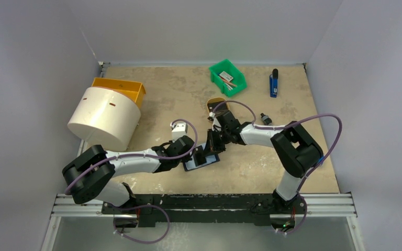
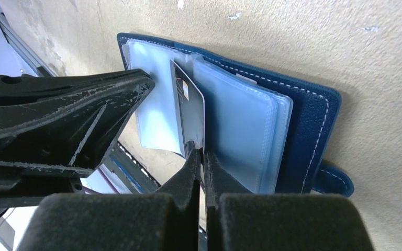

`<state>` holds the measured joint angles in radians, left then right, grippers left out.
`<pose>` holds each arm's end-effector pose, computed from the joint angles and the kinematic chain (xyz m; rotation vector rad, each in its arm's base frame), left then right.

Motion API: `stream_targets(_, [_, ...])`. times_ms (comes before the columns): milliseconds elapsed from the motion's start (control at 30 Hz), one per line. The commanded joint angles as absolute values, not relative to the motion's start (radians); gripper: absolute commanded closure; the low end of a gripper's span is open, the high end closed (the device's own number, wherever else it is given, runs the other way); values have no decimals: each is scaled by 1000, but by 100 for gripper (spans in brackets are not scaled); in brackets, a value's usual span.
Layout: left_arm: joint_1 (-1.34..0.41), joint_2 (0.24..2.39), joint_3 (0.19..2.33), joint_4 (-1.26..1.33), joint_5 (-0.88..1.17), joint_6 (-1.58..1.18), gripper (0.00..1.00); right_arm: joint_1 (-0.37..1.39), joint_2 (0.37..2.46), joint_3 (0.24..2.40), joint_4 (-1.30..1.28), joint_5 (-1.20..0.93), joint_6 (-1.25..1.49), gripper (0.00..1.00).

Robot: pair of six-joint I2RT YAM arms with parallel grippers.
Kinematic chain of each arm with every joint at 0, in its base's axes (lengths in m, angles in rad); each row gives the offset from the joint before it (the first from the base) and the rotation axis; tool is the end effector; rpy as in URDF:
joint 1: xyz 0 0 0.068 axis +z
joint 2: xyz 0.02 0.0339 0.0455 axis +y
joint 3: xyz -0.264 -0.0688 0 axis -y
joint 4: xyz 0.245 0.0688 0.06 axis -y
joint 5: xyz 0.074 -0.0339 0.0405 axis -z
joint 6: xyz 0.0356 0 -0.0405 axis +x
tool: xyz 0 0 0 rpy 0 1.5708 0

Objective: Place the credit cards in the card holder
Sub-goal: Insert the credit card into the card holder.

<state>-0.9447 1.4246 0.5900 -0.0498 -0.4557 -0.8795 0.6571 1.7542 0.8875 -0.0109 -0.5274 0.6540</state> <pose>0.1637 -0.1996 0.1515 -0.1183 2.3600 -0.3312 0.2578 0.2215 0.1446 -0.2643 2.6674 1.1584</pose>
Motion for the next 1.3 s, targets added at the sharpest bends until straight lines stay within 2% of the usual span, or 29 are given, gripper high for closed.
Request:
stream_targets(0, [-943, 1407, 576, -44, -491, -891, 100, 667, 1720, 857, -44, -512, 647, 100])
stream_targets(600, [-942, 1365, 577, -69, -495, -891, 100, 711, 1811, 904, -5, -530, 683, 100])
stream_targets(933, [-942, 1263, 589, -212, -504, -901, 100, 711, 1819, 905, -5, -520, 684, 100])
stream_targets(1267, [-943, 1262, 574, -272, -459, -909, 100, 711, 1830, 919, -15, -523, 675, 100])
